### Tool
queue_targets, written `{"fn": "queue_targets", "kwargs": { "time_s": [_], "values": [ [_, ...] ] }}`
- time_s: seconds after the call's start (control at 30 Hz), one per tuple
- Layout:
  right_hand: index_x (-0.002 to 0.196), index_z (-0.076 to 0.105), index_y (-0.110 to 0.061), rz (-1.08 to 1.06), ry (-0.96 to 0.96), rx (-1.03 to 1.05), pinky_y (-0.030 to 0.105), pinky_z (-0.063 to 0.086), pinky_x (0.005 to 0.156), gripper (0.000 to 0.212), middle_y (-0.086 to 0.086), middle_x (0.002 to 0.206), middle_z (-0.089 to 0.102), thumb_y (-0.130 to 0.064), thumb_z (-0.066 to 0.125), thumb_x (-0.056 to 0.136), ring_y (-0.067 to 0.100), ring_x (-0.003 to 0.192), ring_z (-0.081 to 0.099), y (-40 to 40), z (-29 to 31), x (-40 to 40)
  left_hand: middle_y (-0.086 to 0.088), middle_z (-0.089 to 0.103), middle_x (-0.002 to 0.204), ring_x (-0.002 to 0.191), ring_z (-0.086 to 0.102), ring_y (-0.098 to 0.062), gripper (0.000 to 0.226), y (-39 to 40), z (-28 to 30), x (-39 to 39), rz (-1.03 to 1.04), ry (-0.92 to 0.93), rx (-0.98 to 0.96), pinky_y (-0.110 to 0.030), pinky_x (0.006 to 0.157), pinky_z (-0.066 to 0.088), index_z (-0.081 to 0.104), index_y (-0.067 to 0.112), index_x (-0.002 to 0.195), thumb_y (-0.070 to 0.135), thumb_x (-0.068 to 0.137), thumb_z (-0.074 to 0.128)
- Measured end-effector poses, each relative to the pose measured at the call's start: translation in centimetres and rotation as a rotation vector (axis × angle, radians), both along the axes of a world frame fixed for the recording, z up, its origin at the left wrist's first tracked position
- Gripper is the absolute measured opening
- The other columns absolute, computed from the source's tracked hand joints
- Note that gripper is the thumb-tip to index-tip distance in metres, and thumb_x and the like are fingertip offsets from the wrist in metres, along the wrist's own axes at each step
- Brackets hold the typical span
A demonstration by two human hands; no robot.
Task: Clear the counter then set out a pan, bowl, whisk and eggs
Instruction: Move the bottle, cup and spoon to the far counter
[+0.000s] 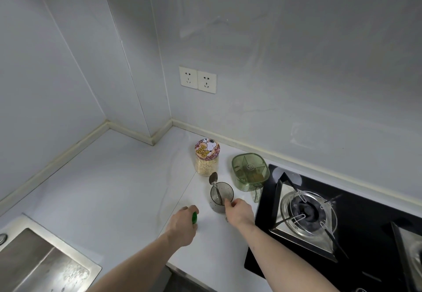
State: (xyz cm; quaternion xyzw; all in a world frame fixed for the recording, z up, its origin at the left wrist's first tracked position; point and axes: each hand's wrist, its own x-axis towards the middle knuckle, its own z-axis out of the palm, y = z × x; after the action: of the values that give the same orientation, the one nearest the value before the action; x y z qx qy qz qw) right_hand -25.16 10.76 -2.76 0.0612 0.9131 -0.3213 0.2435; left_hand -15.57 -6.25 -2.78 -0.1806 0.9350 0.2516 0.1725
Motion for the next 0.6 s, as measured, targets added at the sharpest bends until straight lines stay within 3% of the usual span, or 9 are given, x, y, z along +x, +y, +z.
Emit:
{"fn": "queue_targets", "kwargs": {
  "time_s": [0.1, 0.17, 0.27, 0.37, 0.47, 0.6],
  "values": [
    [0.069, 0.061, -0.017, 0.004, -0.032, 0.010, 0.026, 0.055, 0.071, 0.038, 0.002, 0.069, 0.069, -0.036, 0.046, 0.098, 0.023, 0.072, 0.068, 0.1, 1.2, 0.2, 0.002, 0.053, 0.119, 0.095, 0.055, -0.023, 0.042, 0.0, 0.3, 0.5, 0.015, 0.017, 0.012, -0.035, 0.079, 0.055, 0.050, 0.026, 0.132, 0.013, 0.092, 0.052],
    [0.068, 0.061, -0.016, -0.009, -0.033, 0.008, 0.023, 0.054, 0.062, 0.036, 0.002, 0.067, 0.069, -0.034, 0.047, 0.097, 0.020, 0.060, 0.068, 0.6, 2.0, 0.4, 0.004, 0.053, 0.118, 0.096, 0.058, -0.023, 0.044, 0.0, 0.5, 1.0, 0.022, 0.031, 0.034, -0.034, 0.077, 0.056, 0.051, 0.027, 0.131, 0.010, 0.091, 0.052],
    [0.068, 0.059, -0.015, -0.011, -0.041, -0.003, 0.024, 0.059, 0.065, 0.037, 0.009, 0.068, 0.076, -0.035, 0.047, 0.096, 0.017, 0.048, 0.071, 2.0, 2.6, 1.0, 0.008, 0.054, 0.113, 0.095, 0.059, -0.019, 0.043, 0.0, 1.2, 2.1, 0.039, 0.094, 0.085, -0.027, 0.074, 0.054, 0.052, 0.029, 0.130, 0.014, 0.089, 0.057],
    [0.069, 0.057, -0.015, -0.011, -0.011, -0.018, 0.024, 0.058, 0.063, 0.034, 0.009, 0.064, 0.073, -0.032, 0.047, 0.095, 0.018, 0.049, 0.071, 3.9, 3.7, 2.1, 0.013, 0.061, 0.104, 0.085, 0.060, -0.011, 0.035, -0.1, 2.2, 3.8, 0.059, 0.190, 0.131, -0.017, 0.065, 0.046, 0.057, 0.031, 0.121, 0.027, 0.088, 0.066],
    [0.073, 0.059, -0.012, -0.009, 0.007, -0.044, 0.027, 0.059, 0.062, 0.032, 0.008, 0.064, 0.072, -0.032, 0.047, 0.094, 0.017, 0.049, 0.071, 5.9, 4.8, 3.6, 0.015, 0.066, 0.094, 0.077, 0.062, -0.006, 0.030, 0.1, 3.3, 5.5, 0.058, 0.248, 0.183, -0.022, 0.066, 0.051, 0.058, 0.036, 0.112, 0.033, 0.085, 0.070],
    [0.072, 0.058, -0.010, -0.045, 0.040, -0.096, 0.030, 0.056, 0.055, 0.029, 0.012, 0.067, 0.073, -0.029, 0.052, 0.093, 0.021, 0.049, 0.071, 10.1, 7.0, 6.1, 0.008, 0.064, 0.071, 0.058, 0.055, -0.006, 0.028, 2.6, 5.6, 6.4, 0.021, 0.273, 0.231, -0.018, 0.054, 0.041, 0.057, 0.040, 0.107, 0.037, 0.084, 0.072]
  ]
}}
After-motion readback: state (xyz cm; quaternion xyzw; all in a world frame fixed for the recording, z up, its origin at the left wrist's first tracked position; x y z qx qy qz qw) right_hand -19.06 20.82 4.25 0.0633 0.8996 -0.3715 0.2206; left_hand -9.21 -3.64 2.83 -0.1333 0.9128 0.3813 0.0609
